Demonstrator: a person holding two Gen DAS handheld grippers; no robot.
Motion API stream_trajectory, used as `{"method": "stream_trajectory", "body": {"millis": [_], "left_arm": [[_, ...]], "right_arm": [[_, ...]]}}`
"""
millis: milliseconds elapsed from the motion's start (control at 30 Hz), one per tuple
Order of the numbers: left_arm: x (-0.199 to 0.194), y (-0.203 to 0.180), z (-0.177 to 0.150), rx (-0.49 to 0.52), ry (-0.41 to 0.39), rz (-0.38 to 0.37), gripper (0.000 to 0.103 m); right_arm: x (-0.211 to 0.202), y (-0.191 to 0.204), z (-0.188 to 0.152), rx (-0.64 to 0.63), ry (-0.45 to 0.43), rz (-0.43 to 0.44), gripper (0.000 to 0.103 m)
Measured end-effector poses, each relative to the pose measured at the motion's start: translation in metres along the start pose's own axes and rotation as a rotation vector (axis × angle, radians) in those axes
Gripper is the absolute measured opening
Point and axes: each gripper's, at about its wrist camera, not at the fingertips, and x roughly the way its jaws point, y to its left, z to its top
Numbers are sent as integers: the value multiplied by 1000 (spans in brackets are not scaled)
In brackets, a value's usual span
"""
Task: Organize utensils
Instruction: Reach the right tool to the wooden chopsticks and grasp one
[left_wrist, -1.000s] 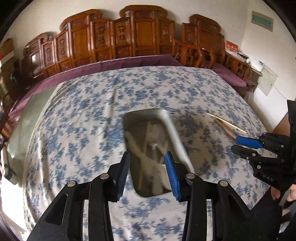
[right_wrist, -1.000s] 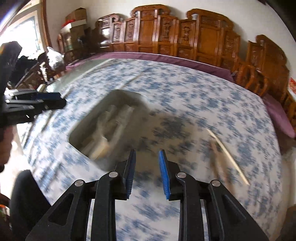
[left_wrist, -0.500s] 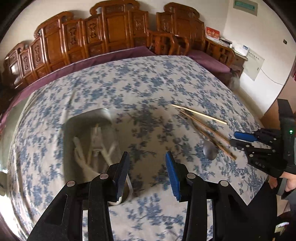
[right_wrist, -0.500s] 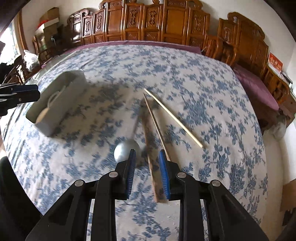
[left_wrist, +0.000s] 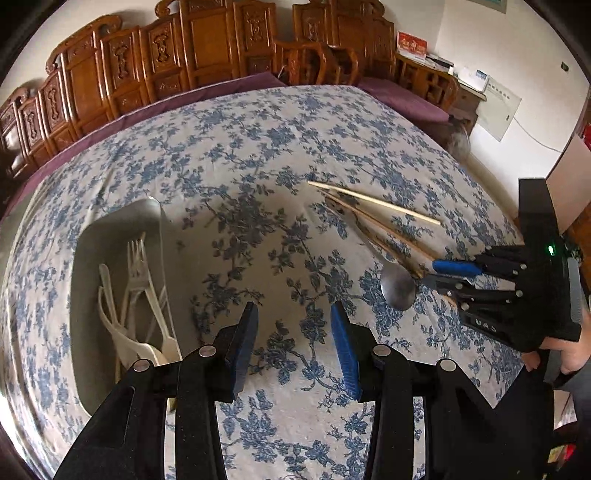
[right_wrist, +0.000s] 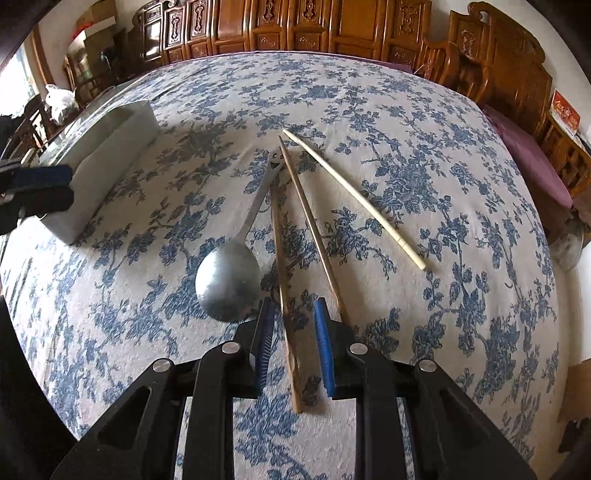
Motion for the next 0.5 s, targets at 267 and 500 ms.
{"method": "stream_trajectory", "body": {"millis": [267,500], "left_arm": [[3,1,-12,-7,19,7,39],[3,0,-14,-8,23,7,39]], "right_arm": [[15,6,17,-33,13,-20,23],[14,8,17,-50,21,-13,7]]}}
